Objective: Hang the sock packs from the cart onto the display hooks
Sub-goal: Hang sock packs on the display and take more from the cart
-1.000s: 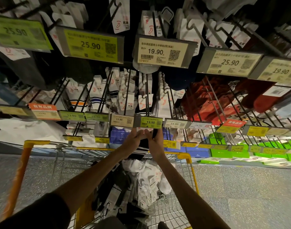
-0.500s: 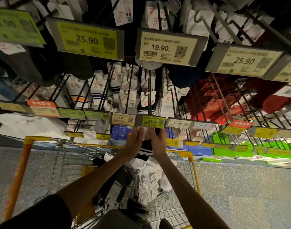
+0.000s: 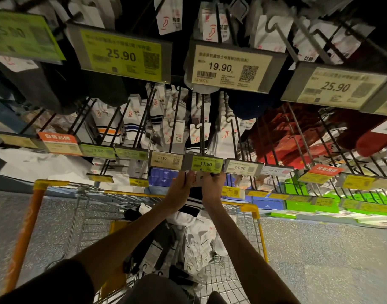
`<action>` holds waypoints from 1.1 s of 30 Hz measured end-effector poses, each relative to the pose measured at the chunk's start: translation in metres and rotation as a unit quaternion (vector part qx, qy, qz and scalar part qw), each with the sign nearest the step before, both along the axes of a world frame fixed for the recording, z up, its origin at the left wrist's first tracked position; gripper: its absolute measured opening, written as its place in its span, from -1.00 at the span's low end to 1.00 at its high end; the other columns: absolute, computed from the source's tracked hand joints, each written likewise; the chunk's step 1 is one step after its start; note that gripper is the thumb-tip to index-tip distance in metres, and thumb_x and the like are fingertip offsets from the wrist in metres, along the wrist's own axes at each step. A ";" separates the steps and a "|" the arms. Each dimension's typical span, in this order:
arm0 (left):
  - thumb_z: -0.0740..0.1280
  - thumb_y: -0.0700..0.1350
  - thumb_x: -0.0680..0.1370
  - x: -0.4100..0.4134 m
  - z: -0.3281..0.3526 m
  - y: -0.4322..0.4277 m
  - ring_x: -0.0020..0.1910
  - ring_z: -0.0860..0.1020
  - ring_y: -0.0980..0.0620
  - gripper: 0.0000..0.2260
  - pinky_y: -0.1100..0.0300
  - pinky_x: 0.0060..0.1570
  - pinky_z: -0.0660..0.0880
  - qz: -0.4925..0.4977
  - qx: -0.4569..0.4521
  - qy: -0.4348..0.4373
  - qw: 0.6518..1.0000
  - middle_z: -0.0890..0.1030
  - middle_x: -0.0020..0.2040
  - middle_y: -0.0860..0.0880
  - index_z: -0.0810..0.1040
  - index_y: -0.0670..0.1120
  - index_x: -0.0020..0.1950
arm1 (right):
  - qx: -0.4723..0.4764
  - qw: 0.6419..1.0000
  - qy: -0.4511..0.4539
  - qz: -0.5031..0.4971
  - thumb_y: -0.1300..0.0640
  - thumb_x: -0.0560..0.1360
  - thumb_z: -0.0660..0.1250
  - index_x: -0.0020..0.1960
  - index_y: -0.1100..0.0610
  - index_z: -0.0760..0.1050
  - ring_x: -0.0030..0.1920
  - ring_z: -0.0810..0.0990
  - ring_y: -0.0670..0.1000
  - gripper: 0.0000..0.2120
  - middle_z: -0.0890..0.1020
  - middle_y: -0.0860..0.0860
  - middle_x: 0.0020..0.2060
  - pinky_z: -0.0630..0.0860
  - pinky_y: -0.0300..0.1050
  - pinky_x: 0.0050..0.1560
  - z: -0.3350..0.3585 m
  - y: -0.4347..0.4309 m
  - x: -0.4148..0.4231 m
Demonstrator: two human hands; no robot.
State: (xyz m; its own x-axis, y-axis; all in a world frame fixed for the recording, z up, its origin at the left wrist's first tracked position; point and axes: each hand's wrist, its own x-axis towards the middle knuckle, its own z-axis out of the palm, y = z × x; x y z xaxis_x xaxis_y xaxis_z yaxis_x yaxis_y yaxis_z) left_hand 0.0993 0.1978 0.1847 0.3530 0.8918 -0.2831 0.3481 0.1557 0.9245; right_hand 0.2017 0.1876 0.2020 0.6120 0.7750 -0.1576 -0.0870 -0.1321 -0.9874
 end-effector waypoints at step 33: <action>0.24 -0.30 0.62 0.024 -0.001 0.039 -0.15 0.46 0.12 -0.71 0.40 -0.06 0.44 0.182 -0.018 0.014 0.983 0.49 -0.16 0.04 0.36 0.09 -0.15 | -0.138 0.938 -0.243 0.205 0.05 0.60 0.20 0.41 0.26 0.33 0.39 0.32 0.16 -0.55 0.37 0.28 0.39 0.16 -0.20 0.39 -0.049 0.045 0.009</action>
